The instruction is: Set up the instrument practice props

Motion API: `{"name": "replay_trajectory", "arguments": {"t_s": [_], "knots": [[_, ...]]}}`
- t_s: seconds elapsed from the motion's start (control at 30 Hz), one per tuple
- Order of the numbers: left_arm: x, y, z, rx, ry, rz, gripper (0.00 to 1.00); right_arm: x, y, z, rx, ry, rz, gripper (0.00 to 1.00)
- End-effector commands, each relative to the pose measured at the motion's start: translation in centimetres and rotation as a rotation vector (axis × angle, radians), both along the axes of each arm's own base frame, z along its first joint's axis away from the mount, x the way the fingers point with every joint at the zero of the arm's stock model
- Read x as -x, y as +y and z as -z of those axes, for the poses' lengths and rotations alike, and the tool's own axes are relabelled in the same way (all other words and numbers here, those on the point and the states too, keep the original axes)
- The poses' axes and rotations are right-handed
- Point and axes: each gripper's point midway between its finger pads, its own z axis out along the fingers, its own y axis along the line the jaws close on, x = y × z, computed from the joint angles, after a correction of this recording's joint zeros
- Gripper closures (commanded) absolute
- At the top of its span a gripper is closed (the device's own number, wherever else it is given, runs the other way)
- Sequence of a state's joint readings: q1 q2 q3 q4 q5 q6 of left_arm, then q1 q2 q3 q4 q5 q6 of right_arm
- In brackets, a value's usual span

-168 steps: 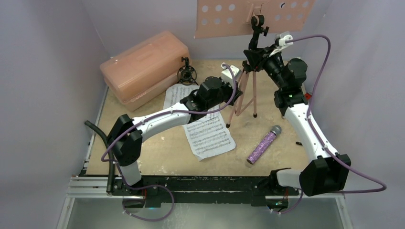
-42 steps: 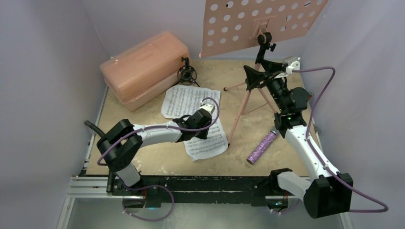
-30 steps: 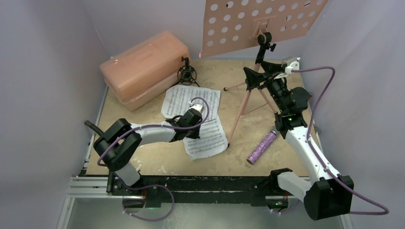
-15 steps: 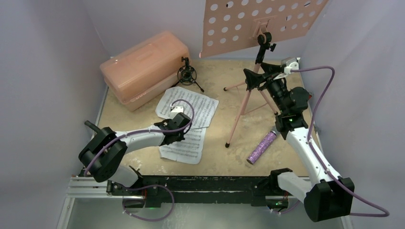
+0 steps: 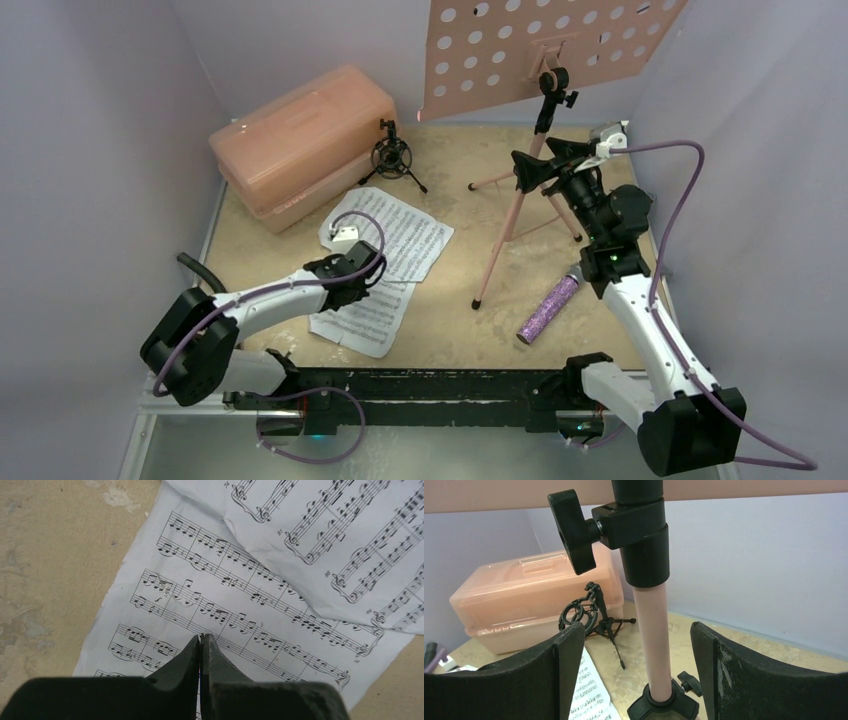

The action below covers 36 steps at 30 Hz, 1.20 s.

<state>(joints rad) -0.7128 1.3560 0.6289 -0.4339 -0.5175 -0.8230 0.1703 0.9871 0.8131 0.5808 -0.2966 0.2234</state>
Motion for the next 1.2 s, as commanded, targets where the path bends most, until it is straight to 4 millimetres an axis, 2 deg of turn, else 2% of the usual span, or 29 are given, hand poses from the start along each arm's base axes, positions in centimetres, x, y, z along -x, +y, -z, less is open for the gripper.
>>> {"name": "replay_trajectory", "arguments": {"t_s": [0.0, 0.13, 0.2, 0.3, 0.4, 0.57, 0.67, 0.77, 0.87, 0.97, 1.17], "knots": [[-2.9, -1.2, -5.3, 0.063, -0.156, 0.007, 0.93, 0.9, -0.4, -2.1, 0.000, -0.045, 0.020, 0.20], [-5.2, -3.7, -10.1, 0.142, -0.291, 0.127, 0.78, 1.1, -0.7, -1.6, -0.002, -0.017, 0.031, 0.20], [-6.0, -4.8, -12.5, 0.179, -0.356, 0.182, 0.61, 1.2, -0.7, -1.4, -0.002, 0.001, 0.034, 0.20], [-6.7, -6.0, -15.0, 0.220, -0.432, 0.238, 0.34, 1.2, -1.2, -0.8, -0.018, 0.044, 0.062, 0.17], [-7.3, -7.3, -17.1, 0.273, -0.500, 0.290, 0.23, 1.3, -1.8, 0.2, -0.030, 0.098, 0.092, 0.17], [-8.0, -9.3, -20.9, 0.326, -0.614, 0.405, 0.19, 1.9, -2.2, 1.1, -0.042, 0.147, 0.111, 0.16], [-8.1, -10.9, -23.9, 0.331, -0.718, 0.541, 0.16, 2.4, -2.2, 2.0, -0.040, 0.185, 0.107, 0.16], [-7.9, -12.3, -25.8, 0.330, -0.786, 0.655, 0.13, 2.7, -2.6, 3.1, -0.040, 0.238, 0.128, 0.17], [-7.5, -14.5, -26.0, 0.372, -0.786, 0.771, 0.12, 3.1, -2.9, 4.4, -0.063, 0.301, 0.145, 0.17], [-6.8, -17.5, -24.8, 0.453, -0.746, 0.903, 0.15, 3.2, -2.8, 5.4, -0.091, 0.358, 0.147, 0.17], [-6.3, -23.0, -24.1, 0.654, -0.714, 1.027, 0.18, 2.9, -2.9, 7.8, -0.147, 0.470, 0.170, 0.16]]}}
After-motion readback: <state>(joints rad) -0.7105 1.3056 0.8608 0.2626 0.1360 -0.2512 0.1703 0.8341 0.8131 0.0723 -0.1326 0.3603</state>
